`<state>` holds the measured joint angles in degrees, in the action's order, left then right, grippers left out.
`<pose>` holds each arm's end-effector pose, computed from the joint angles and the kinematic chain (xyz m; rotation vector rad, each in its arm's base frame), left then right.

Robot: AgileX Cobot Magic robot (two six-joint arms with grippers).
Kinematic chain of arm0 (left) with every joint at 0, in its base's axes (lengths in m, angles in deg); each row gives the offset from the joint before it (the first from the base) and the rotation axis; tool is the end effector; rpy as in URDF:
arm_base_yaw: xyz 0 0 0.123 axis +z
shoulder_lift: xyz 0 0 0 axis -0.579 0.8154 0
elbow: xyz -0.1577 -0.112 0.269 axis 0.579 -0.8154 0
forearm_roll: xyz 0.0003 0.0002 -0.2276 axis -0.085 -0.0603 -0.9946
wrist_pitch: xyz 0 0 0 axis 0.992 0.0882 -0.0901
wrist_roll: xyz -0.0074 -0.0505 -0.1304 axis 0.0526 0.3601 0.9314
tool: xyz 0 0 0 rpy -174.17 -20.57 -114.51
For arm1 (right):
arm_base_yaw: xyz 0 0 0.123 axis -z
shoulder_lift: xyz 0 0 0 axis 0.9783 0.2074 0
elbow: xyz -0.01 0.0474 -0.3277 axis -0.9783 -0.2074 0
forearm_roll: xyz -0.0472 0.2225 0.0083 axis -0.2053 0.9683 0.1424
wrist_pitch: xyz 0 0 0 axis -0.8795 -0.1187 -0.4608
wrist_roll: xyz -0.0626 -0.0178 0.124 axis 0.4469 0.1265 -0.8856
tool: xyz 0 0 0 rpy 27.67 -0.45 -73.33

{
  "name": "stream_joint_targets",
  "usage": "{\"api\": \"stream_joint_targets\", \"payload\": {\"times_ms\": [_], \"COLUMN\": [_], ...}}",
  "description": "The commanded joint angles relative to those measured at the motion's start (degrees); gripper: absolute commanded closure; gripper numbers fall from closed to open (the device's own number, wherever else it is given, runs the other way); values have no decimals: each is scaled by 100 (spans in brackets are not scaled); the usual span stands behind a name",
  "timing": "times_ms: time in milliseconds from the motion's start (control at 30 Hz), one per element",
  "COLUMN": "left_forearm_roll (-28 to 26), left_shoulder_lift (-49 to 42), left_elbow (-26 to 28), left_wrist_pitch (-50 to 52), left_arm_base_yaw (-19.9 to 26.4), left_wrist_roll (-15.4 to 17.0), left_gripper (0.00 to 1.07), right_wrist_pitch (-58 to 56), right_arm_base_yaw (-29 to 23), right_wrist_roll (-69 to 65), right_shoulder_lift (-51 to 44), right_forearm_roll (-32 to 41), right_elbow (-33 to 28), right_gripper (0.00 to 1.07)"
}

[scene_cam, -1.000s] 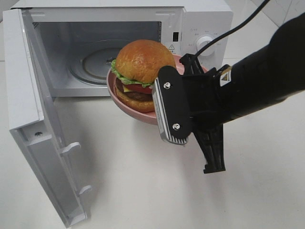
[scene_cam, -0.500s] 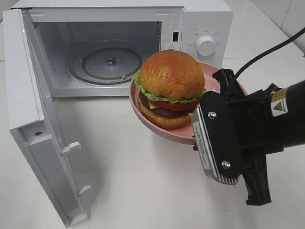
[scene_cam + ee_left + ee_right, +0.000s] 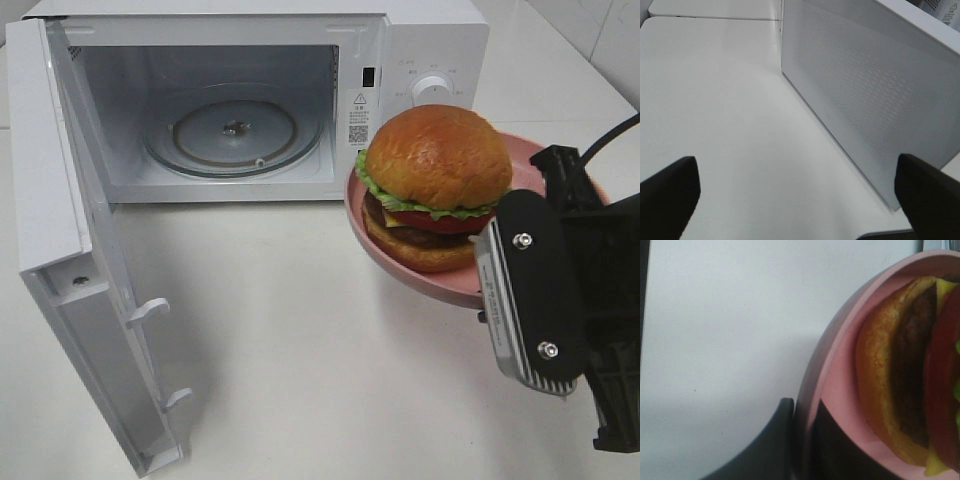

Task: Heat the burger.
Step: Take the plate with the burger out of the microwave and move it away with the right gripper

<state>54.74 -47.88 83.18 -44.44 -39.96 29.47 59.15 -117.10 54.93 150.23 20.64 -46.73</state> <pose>-0.0343 -0.0083 0.2463 0.0886 2.0420 -0.1563 0.1473 0.1100 0.2495 -1.7539 1.7189 -0.1734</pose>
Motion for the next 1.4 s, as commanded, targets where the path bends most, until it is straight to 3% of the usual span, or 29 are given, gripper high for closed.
{"api": "stream_joint_targets", "payload": {"times_ms": [33, 367, 433, 633, 1000, 1400], "left_forearm_roll": [-29, -29, -29, -29, -29, -29], "left_shoulder_lift": [-97, -97, -97, -97, -97, -97], "left_elbow": [-6, -6, -6, -6, -6, -6], "left_wrist_pitch": [74, 74, 74, 74, 74, 74], "left_arm_base_yaw": [11, 11, 11, 11, 11, 11], "left_wrist_roll": [0, 0, 0, 0, 0, 0], "left_gripper": [9, 9, 9, 9, 9, 9], "right_wrist_pitch": [69, -567, -842, -1283, -1977, -2229], "right_arm_base_yaw": [11, 11, 11, 11, 11, 11], "right_wrist_roll": [-493, -2137, -3065, -4629, -6366, -9018], "right_shoulder_lift": [-212, -453, -453, -453, -286, 762], "right_forearm_roll": [-470, -1450, -1982, -2710, -3386, -3896], "right_elbow": [40, 40, 40, 40, 40, 40], "right_gripper": [107, 107, 107, 107, 107, 107]}}
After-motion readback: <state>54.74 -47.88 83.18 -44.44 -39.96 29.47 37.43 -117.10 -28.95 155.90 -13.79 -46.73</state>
